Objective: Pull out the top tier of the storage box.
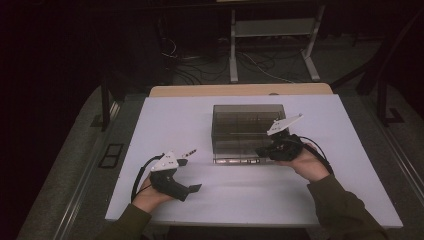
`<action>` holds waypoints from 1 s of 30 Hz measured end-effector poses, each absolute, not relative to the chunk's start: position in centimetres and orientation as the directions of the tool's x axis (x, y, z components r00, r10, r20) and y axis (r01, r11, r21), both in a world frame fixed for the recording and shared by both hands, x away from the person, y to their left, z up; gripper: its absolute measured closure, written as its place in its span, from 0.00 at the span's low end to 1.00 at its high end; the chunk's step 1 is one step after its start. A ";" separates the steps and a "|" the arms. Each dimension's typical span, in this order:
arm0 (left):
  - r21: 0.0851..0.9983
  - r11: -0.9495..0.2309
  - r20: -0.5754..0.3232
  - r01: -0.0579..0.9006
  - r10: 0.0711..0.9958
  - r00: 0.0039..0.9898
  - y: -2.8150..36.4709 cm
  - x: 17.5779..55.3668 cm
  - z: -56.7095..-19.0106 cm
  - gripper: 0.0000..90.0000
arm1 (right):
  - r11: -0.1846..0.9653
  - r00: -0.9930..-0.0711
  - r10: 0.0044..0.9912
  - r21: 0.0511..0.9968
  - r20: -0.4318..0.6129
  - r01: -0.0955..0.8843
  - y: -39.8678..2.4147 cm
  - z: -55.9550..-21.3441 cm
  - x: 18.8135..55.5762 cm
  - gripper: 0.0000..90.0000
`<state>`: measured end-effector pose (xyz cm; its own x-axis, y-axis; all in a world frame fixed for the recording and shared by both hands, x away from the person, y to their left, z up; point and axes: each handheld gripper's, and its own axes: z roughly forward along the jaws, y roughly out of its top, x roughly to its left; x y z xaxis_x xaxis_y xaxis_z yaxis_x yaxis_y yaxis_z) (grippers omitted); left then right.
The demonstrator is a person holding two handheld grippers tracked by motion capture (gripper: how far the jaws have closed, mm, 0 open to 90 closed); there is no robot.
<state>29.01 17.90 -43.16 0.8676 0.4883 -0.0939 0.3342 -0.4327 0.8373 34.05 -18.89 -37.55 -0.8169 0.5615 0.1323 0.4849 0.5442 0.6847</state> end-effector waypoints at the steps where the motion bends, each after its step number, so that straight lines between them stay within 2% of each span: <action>1: 0.837 -0.433 -0.094 0.334 0.488 0.868 17.9 29.0 -43.2 0.00 | 0.545 -0.817 0.562 0.684 0.133 0.486 -18.9 -37.5 34.0 0.99; 13: 0.837 -0.435 -0.091 0.332 0.487 0.869 18.0 29.1 -43.1 0.00 | 0.544 -0.821 0.555 0.689 0.132 0.479 -18.8 -37.4 33.6 0.99; 30: 0.838 -0.433 -0.092 0.332 0.488 0.868 17.9 29.0 -43.1 0.00 | 0.490 -0.783 0.607 0.713 0.134 0.502 -21.4 -36.5 33.4 0.99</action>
<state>29.02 17.90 -43.12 0.8679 0.4882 -0.0915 0.3320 -0.4332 0.8379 33.40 -21.40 -36.48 -0.7835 0.6068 0.1339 0.5015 0.4902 0.7128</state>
